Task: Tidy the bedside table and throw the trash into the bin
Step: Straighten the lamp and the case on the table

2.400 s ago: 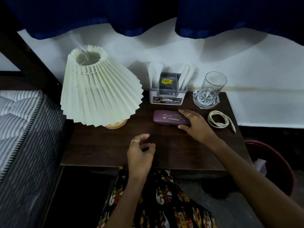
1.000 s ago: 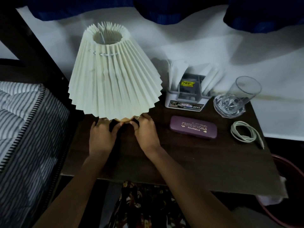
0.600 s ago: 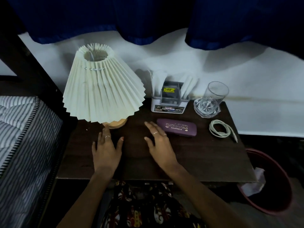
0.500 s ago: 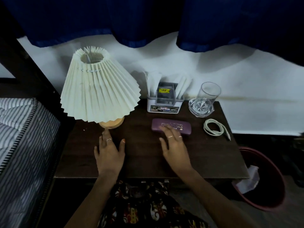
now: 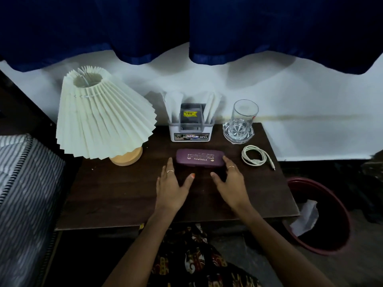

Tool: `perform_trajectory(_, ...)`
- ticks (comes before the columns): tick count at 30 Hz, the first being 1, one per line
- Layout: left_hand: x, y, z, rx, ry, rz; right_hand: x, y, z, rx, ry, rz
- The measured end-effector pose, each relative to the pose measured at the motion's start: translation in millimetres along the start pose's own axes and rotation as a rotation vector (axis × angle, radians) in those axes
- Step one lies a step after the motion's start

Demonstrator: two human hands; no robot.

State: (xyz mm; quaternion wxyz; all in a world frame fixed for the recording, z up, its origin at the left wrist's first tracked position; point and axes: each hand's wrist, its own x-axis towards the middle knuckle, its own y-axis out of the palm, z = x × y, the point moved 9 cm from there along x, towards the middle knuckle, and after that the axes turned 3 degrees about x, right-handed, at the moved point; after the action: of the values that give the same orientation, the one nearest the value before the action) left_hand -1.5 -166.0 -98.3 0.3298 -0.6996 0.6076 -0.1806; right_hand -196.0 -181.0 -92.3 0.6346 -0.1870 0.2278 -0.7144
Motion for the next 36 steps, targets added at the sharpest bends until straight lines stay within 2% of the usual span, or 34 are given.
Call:
perform_trajectory(3,4,1,4,0.029,0.002,0.005,-1,13,4,0.015,-0.036,0.002)
perform_trajectory(10,2,-14,19,0.062,-0.014,-0.094,3,19,12,-0.034,-0.131,0.028)
perform_trajectory(13,6,-16,17,0.072,-0.017,-0.098,15,-29,2,-0.334,-0.138,-0.223)
perform_trajectory(15,11,-14,14,0.103,-0.008,-0.067,21,-61,-14,-0.518,-0.055,-0.345)
perform_trajectory(17,14,-10,10,0.133,-0.002,-0.028,28,-75,-31,-0.561,0.011,-0.319)
perform_trajectory(20,17,-7,9,0.143,-0.01,-0.005,36,-71,-38,-0.531,-0.01,-0.249)
perform_trajectory(24,15,-6,10,0.14,-0.01,0.004,35,-53,-25,-0.419,-0.054,-0.225)
perform_trajectory(29,18,-8,9,0.133,0.004,-0.001,25,-17,-8,-0.416,-0.124,-0.158)
perform_trajectory(33,16,-12,7,0.138,0.006,-0.001,27,-18,-4,-0.436,-0.081,-0.128)
perform_trajectory(36,8,-17,3,0.148,0.011,0.003,24,-29,14,-0.449,-0.118,-0.137)
